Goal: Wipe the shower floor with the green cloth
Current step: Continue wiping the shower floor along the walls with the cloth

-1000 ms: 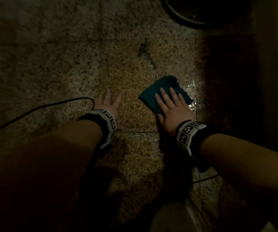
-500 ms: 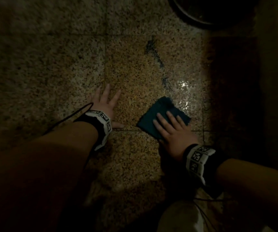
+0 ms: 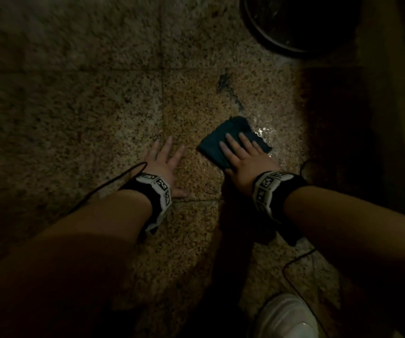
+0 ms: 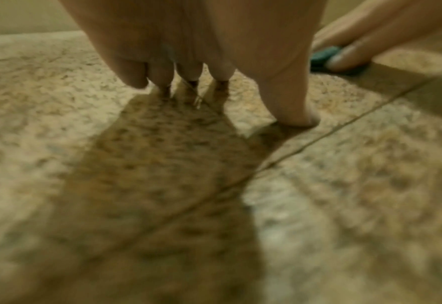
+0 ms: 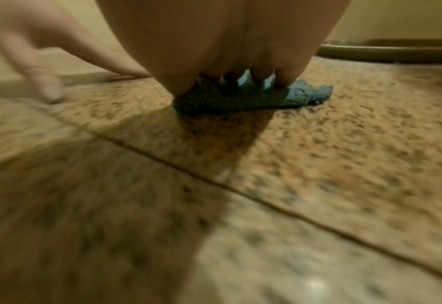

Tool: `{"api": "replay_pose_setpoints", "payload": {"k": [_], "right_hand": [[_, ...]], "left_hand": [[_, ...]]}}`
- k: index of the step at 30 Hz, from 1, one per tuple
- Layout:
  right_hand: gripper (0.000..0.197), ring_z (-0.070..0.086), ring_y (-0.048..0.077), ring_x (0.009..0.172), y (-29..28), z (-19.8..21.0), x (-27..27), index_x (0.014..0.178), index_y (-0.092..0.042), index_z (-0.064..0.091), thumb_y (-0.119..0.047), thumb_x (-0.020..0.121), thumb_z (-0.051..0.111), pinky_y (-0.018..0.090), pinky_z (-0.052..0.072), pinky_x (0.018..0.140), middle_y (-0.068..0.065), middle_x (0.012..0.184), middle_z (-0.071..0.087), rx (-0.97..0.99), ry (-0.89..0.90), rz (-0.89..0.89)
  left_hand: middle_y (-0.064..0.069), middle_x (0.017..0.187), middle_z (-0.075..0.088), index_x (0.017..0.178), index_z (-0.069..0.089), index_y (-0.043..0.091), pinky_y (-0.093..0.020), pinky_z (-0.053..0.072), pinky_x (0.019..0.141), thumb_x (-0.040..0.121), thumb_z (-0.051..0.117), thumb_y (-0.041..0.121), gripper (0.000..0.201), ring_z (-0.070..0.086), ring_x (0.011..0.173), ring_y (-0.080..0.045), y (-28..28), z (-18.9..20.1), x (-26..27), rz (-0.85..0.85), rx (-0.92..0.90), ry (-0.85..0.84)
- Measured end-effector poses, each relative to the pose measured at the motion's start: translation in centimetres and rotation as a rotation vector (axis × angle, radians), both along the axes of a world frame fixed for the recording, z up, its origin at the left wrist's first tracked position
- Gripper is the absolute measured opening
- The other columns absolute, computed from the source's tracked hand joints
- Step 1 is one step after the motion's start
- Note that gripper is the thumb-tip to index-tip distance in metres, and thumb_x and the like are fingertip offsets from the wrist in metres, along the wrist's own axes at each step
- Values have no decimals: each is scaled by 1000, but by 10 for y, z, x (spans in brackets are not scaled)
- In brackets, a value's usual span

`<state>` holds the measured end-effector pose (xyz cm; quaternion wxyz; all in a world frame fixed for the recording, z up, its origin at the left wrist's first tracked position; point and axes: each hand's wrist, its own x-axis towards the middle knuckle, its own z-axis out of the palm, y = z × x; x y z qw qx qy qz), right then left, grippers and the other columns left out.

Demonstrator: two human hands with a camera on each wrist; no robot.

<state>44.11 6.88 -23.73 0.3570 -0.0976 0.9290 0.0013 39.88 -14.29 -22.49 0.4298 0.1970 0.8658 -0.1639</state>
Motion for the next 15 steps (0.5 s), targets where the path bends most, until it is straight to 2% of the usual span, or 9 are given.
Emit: {"api": "replay_pose_setpoints", "payload": {"k": [4, 8, 15], "right_hand": [[61, -24, 21, 142, -9, 0, 0, 147, -30, -22, -44, 102, 17, 36, -12, 114, -7, 154, -28, 10, -14, -69], [61, -23, 21, 143, -19, 3, 5, 147, -31, -20, -44, 102, 18, 37, -11, 115, -7, 154, -28, 26, -13, -162], [62, -25, 22, 142, -71, 7, 48, 147, -29, -22, -45, 101, 17, 39, -11, 115, -7, 152, -31, 18, -95, -408]], "left_hand": [[-2, 152, -33, 144, -29, 22, -41, -4, 116, 69, 38, 87, 120, -17, 144, -26, -20, -6, -8, -169, 33, 41], [-3, 151, -34, 143, -31, 20, -42, -9, 115, 68, 29, 90, 119, -22, 142, -26, -31, -12, -17, -300, 67, 59], [-2, 153, -30, 146, -24, 16, -39, -3, 116, 80, 35, 77, 108, -19, 143, -24, -53, 0, -41, -462, 53, 26]]}}
